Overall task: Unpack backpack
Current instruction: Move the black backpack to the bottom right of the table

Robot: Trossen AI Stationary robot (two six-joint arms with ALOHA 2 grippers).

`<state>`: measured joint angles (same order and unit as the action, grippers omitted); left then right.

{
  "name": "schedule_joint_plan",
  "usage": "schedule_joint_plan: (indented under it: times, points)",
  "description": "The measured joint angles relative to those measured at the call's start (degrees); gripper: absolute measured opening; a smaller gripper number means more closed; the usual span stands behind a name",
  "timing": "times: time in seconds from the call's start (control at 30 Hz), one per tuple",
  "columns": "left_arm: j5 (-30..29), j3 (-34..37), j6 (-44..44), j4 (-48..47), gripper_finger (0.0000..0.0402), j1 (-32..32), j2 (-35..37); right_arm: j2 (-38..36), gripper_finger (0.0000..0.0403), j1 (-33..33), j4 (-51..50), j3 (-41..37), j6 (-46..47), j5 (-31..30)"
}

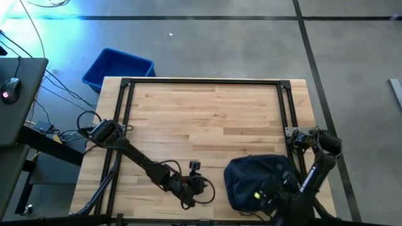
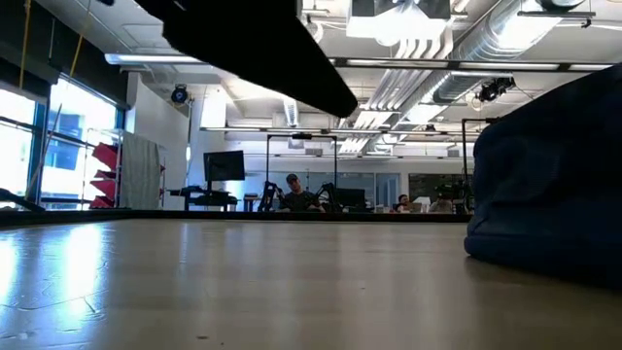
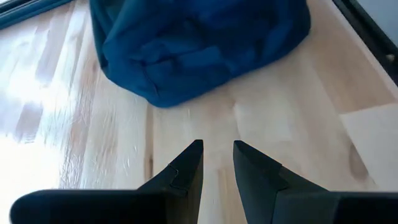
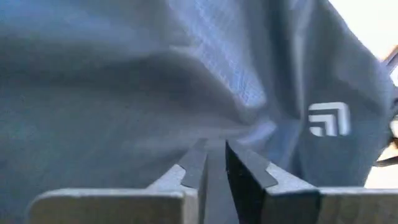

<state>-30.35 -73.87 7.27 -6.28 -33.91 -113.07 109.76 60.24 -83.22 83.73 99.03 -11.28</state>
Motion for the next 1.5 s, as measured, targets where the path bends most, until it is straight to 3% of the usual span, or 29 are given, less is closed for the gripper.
schedule_joint_plan:
  times: [0.2,0.43,0.57,0.83,0.97,1.17,1.3,1.5]
  points:
    - [2.2,0.0,-0.5,2.6,0.0067,2.0,-2.9,-0.7,0.0005,-0.6,6.5,-6.2,0.0,6.0]
    - [9.6,0.0,-3.7,9.5,0.0067,3.9,-6.1,0.0,0.0000,1.7,14.2,-0.3,7.8,8.6]
    - [10.1,-0.1,-4.8,9.8,0.0067,4.1,-6.4,1.3,0.0000,1.8,19.9,0.2,9.0,8.9]
    - [10.6,0.0,-4.8,11.1,0.0067,3.9,-6.7,2.5,0.0000,0.5,21.5,0.2,7.7,8.8]
    - [11.8,-0.2,-5.2,13.9,0.0067,4.0,-7.4,2.4,0.0000,0.6,25.4,0.2,7.4,5.0]
    - [14.0,0.0,-4.9,15.4,0.0067,4.9,-8.7,2.7,0.0000,0.4,25.9,0.2,5.5,4.8]
    - [12.8,-0.1,-4.7,14.6,0.0066,4.1,-7.8,2.0,0.0000,1.7,22.8,0.4,4.6,-0.6]
    - [17.9,-0.8,-0.2,7.4,0.0041,4.1,0.6,-3.6,0.0000,3.0,16.6,2.8,-2.8,-10.8]
